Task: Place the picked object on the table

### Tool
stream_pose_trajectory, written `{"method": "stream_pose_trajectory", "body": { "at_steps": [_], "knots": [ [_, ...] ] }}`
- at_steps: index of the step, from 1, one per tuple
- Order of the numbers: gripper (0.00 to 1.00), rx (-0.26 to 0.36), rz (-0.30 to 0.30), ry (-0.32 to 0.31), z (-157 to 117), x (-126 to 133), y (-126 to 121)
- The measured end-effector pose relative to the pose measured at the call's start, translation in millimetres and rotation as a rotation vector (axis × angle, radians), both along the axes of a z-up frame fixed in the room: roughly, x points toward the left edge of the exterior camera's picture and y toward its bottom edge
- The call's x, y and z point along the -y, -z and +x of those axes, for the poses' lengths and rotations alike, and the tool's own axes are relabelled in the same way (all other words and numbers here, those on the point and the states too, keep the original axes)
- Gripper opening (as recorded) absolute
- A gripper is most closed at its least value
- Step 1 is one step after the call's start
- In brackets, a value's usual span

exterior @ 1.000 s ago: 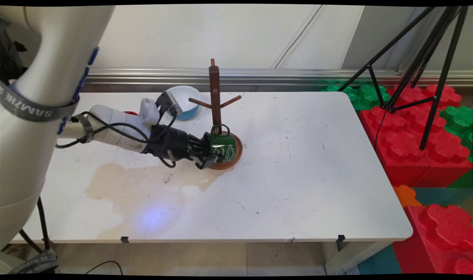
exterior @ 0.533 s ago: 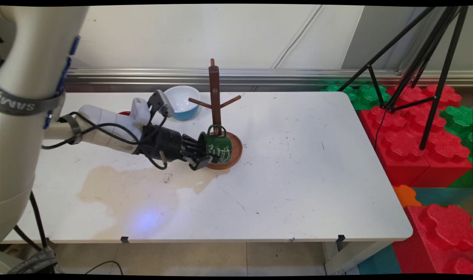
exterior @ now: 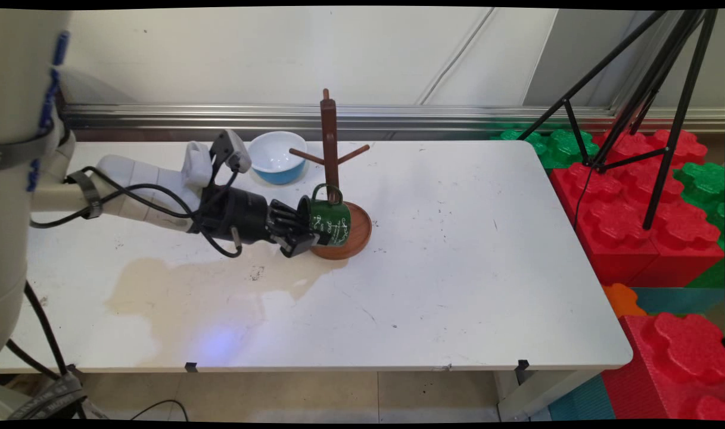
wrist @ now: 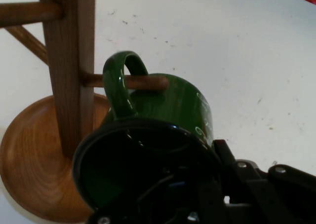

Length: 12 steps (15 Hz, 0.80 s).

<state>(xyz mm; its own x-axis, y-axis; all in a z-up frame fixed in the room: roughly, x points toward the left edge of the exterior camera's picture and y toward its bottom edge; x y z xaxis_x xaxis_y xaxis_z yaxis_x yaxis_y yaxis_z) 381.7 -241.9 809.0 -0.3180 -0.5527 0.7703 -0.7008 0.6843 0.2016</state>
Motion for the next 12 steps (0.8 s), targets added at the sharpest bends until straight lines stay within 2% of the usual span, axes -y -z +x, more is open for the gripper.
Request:
{"method": "stream_pose_trajectory", "body": {
  "at_steps": [8, 12],
  "knots": [
    [0.00, -0.012, -0.026, 0.042, 4, -19, -20],
    [0.00, -0.002, -0.037, 0.101, 4, -36, -32]
  ]
}}
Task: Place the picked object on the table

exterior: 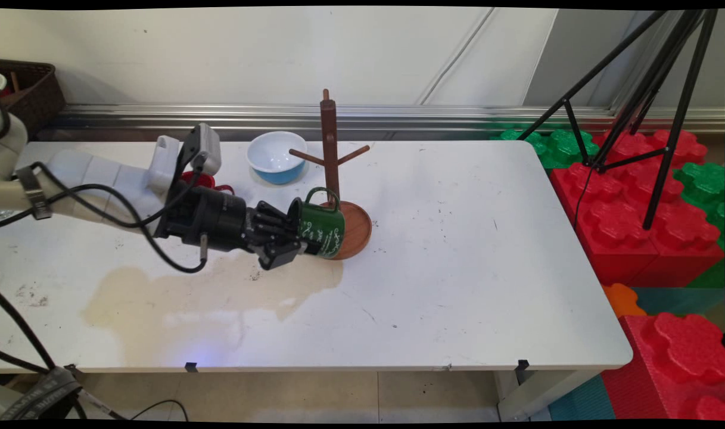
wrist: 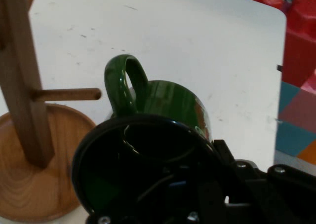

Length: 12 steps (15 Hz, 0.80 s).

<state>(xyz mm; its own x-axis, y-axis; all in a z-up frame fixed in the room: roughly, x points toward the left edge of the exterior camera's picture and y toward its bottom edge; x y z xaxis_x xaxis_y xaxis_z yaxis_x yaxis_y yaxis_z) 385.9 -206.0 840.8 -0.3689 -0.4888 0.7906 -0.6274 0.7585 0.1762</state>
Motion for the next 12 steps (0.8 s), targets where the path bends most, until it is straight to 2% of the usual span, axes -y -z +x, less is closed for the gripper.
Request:
{"method": "stream_pose_trajectory", "body": {
  "at_steps": [5, 12],
  "knots": [
    [0.00, 0.030, -0.011, 0.047, 2, -13, -10],
    [0.00, 0.166, -0.038, 0.106, 29, -31, -41]
  ]
}}
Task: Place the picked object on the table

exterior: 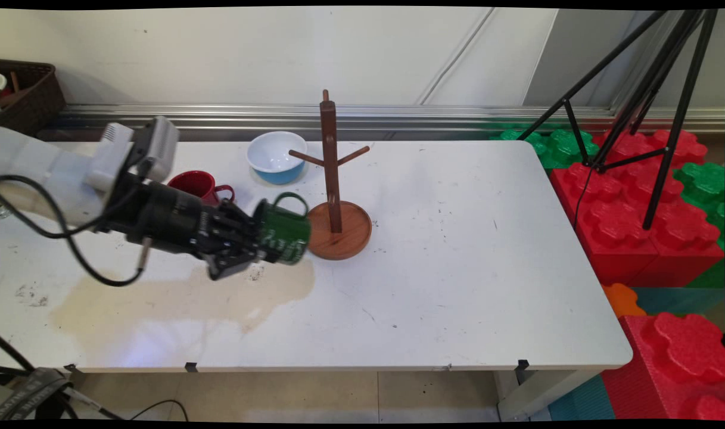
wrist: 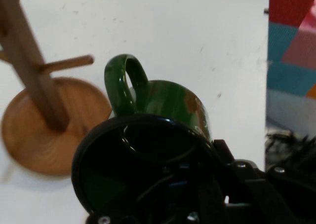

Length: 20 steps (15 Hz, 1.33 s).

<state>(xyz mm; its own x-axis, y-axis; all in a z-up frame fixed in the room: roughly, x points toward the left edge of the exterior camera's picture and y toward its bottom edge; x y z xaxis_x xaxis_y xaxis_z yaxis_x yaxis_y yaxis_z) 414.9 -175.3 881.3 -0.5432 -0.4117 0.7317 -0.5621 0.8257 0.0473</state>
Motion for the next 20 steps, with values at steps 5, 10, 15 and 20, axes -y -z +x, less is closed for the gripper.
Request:
{"method": "stream_pose_trajectory", "body": {
  "at_steps": [5, 10, 15, 20],
  "knots": [
    [0.00, 0.139, -0.013, 0.073, 43, -9, -22],
    [0.00, 0.270, 0.007, 0.134, 89, -23, -35],
    [0.00, 0.379, 0.045, 0.150, 117, -35, -35],
    [0.00, 0.486, 0.091, 0.117, 135, -40, -24]
  ]
}}
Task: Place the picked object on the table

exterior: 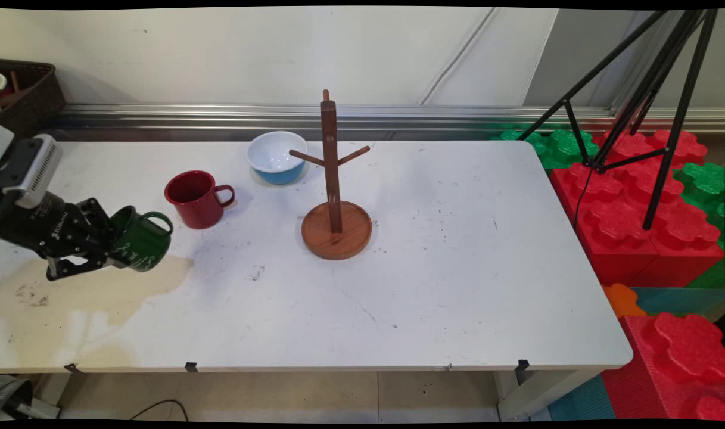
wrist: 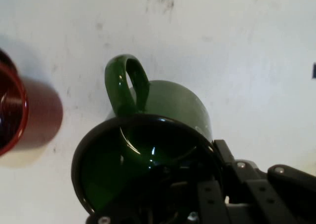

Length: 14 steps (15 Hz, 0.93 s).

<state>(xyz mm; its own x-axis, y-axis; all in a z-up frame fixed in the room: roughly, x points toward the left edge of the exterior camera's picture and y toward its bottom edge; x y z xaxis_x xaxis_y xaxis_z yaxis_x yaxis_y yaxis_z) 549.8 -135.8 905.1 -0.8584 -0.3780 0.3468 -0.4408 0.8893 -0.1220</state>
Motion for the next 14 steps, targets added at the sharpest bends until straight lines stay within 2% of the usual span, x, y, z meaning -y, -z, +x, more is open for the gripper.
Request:
{"method": "stream_pose_trajectory", "body": {
  "at_steps": [4, 14],
  "knots": [
    [0.00, 0.052, 0.017, -0.035, -1, 3, 13],
    [0.00, 0.092, 0.034, -0.090, -36, 22, 39]
  ]
}}
